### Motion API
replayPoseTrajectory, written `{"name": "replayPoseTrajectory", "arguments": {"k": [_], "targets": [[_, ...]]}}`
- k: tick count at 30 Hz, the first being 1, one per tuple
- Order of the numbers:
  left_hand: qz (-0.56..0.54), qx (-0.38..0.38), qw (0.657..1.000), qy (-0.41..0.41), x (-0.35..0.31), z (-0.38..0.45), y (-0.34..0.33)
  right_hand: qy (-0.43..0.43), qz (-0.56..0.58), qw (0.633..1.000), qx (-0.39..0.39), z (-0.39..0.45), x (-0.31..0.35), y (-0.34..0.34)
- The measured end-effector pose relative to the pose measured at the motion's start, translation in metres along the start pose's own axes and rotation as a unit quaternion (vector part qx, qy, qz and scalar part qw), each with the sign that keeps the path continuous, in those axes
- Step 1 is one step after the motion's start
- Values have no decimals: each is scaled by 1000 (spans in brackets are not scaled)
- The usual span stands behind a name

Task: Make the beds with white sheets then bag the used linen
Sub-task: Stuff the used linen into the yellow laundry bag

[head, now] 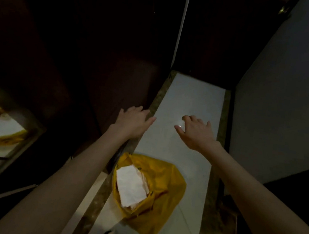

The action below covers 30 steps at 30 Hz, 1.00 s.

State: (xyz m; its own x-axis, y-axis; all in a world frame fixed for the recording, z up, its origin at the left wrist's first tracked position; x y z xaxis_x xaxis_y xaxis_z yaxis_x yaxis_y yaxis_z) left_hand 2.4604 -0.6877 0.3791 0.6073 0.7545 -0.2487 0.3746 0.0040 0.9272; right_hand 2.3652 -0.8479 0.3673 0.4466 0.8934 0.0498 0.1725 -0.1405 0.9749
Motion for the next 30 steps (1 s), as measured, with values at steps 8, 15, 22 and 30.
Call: {"name": "replayPoseTrajectory", "arguments": {"k": [8,15,22,30], "targets": [[-3,-51,998,-35,-27,-19,37,-26,18,999,-36,-26,-6,34],[13,-57,996,-71,-26,-16,57,-64,38,996,-55,-33,-6,40],[20,-57,984,-168,-41,-5,80,-144,72,986,-48,-46,-5,27],[49,-43,933,-354,-134,-26,78,-330,135,934,-15,-127,-35,-17]]}}
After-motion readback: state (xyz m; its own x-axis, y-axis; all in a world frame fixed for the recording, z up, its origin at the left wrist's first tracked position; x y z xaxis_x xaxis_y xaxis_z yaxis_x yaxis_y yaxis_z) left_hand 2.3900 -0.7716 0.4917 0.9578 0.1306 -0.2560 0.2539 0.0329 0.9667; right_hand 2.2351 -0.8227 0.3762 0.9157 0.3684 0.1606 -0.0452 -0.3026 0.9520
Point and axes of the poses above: each hand's wrist, its own z-axis towards the middle knuckle, its own y-axis out of the back of the hand, x = y × z, the point moved 6 cm from there along z, towards the middle knuckle, and after that the axes turned 2 degrees about -y, right-handed, at the moved point
